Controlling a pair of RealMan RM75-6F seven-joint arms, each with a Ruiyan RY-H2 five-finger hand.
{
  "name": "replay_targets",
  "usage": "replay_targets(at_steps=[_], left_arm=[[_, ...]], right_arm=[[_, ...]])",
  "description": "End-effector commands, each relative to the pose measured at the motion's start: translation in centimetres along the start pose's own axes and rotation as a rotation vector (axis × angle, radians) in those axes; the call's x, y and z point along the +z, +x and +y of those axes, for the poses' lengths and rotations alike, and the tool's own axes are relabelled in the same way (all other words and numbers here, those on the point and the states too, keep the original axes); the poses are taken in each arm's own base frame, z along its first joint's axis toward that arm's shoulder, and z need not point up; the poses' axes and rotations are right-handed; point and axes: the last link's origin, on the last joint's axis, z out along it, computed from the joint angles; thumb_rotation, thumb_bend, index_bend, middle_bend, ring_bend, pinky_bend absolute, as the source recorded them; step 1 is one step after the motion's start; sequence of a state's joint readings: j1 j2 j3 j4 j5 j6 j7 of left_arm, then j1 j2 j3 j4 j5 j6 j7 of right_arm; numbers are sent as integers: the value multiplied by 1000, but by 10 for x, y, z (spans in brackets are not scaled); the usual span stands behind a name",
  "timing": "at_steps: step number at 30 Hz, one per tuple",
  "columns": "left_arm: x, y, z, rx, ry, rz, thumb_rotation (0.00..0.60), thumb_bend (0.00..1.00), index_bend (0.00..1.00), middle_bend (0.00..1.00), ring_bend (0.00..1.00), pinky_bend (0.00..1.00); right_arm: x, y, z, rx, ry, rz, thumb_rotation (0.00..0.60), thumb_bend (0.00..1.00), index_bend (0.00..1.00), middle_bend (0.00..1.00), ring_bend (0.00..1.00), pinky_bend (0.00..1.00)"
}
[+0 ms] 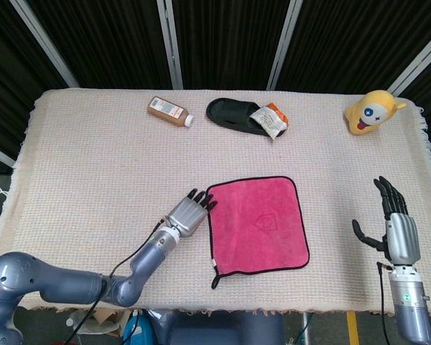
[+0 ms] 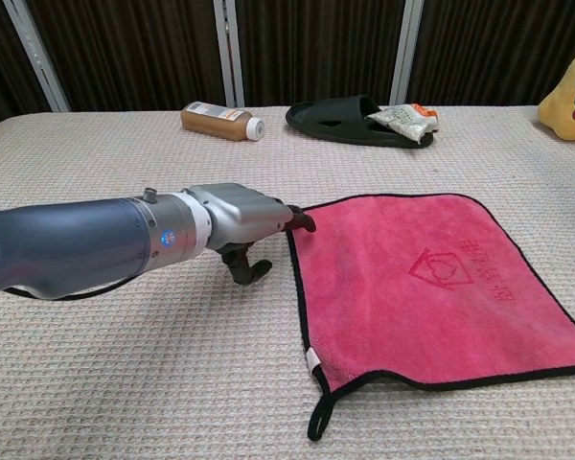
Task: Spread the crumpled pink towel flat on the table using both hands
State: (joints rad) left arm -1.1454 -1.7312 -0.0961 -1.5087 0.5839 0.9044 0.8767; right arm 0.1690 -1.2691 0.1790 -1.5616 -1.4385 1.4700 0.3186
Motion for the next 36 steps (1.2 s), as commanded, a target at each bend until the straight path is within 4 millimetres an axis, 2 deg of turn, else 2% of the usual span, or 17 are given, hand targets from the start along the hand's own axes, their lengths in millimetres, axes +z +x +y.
replay_targets(at_steps=[1, 10, 29, 31, 34, 36], left_arm=[[4, -1, 4, 13, -5, -8, 600, 622, 0, 0, 0, 0], [7, -8, -1, 45, 18, -53, 600, 623, 0, 0, 0, 0], [-7, -14, -30, 31, 67, -67, 600, 613, 0, 0, 0, 0], [-7, -13, -30, 21, 62, -58, 600, 573, 0, 0, 0, 0], [-8, -9, -28, -15, 59, -28, 600, 411, 0, 0, 0, 0], [-8, -6, -27, -54, 60, 1, 600, 270, 0, 0, 0, 0]], right_arm=[[0, 0, 0, -1, 0, -1, 600, 346, 33, 33, 0, 61], [0, 1, 1, -1, 1, 4, 600, 347, 33, 32, 0, 61], [-1, -2, -2, -3, 11, -1, 600, 346, 32, 32, 0, 61], [-2, -3, -2, -6, 13, -3, 600, 346, 32, 33, 0, 61], [-2, -3, -2, -11, 14, -4, 600, 346, 32, 33, 0, 61], [-2, -4, -2, -12, 13, -6, 600, 346, 32, 33, 0, 61]])
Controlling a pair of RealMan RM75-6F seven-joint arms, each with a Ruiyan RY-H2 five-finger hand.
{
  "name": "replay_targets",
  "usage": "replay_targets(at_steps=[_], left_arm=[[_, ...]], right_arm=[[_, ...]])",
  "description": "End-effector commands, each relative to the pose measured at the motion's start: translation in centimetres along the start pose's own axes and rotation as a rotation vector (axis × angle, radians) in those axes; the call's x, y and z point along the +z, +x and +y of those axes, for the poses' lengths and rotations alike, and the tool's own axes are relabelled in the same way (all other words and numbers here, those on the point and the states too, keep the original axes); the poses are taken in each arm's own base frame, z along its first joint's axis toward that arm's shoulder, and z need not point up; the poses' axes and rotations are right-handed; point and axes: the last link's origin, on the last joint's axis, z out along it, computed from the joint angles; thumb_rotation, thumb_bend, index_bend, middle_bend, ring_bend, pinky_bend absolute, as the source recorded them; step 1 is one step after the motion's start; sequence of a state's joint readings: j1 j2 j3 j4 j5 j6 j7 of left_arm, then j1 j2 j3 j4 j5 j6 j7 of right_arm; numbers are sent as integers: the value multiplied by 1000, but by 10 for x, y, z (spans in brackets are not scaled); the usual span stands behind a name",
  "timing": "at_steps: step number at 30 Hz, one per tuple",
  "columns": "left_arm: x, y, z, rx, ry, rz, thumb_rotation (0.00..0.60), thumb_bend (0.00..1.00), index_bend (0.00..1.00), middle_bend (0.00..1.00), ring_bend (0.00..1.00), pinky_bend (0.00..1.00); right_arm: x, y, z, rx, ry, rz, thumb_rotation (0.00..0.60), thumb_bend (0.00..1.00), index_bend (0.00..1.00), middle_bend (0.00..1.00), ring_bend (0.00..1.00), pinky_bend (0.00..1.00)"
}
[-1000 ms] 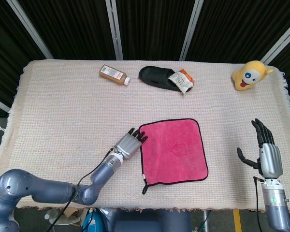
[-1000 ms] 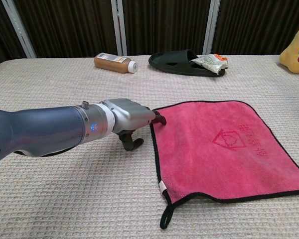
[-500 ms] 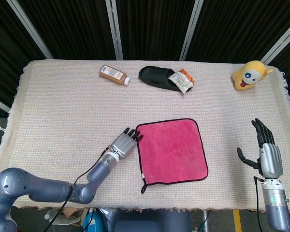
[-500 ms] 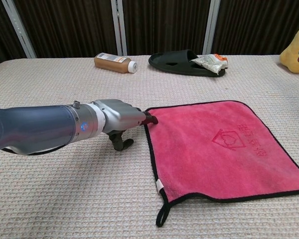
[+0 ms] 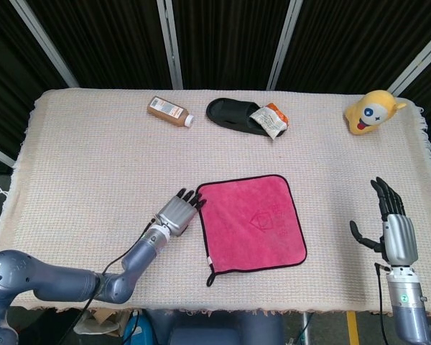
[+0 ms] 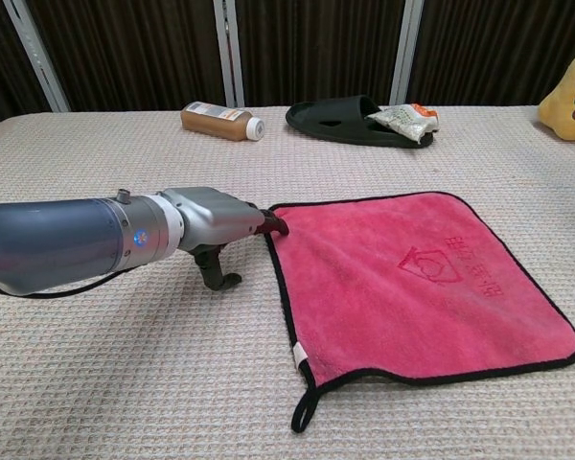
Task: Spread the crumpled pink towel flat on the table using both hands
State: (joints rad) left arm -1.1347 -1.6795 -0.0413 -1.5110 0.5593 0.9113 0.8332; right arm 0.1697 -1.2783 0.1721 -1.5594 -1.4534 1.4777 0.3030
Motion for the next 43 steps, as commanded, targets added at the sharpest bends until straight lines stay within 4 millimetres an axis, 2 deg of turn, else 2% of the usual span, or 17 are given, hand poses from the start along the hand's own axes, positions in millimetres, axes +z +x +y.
replay_targets(at_steps=[1, 3, 9, 15, 20, 23, 26, 32, 37, 43], left_arm=[[-2, 7, 1, -74, 2, 61, 600, 231, 0, 0, 0, 0], [-3, 11, 0, -120, 9, 114, 600, 162, 0, 0, 0, 0], [-14, 20, -12, -283, 47, 232, 600, 129, 0, 0, 0, 0], [-53, 15, -45, -390, 133, 329, 600, 115, 0, 0, 0, 0], [-105, -4, -84, -412, 237, 421, 600, 109, 0, 0, 0, 0], [-144, -24, -109, -392, 301, 465, 600, 106, 0, 0, 0, 0], [-176, -42, -126, -366, 348, 482, 600, 101, 0, 0, 0, 0], [-225, -69, -147, -340, 416, 505, 600, 93, 0, 0, 0, 0], [-249, -88, -157, -368, 463, 491, 600, 93, 0, 0, 0, 0], [-267, -96, -170, -370, 507, 506, 600, 93, 0, 0, 0, 0]], right_arm=[[0, 0, 1, -2, -2, -2, 600, 346, 32, 33, 0, 61], [1, -1, 2, -10, -6, -6, 600, 346, 32, 33, 0, 61], [2, -2, 8, -43, -22, -22, 600, 346, 33, 32, 0, 61], [5, -1, 19, -114, -42, -54, 600, 346, 33, 32, 0, 61], [5, 5, 26, -183, -58, -67, 600, 346, 32, 33, 0, 61], [3, 9, 27, -242, -59, -54, 600, 346, 32, 33, 0, 61], [-4, 10, 27, -271, -62, -45, 600, 345, 33, 32, 0, 54], [-24, 10, 29, -312, -78, -56, 600, 346, 33, 33, 0, 53], [-37, 14, 25, -328, -68, -49, 600, 346, 32, 33, 0, 53], [-49, 19, 21, -315, -50, -30, 600, 346, 33, 33, 0, 53]])
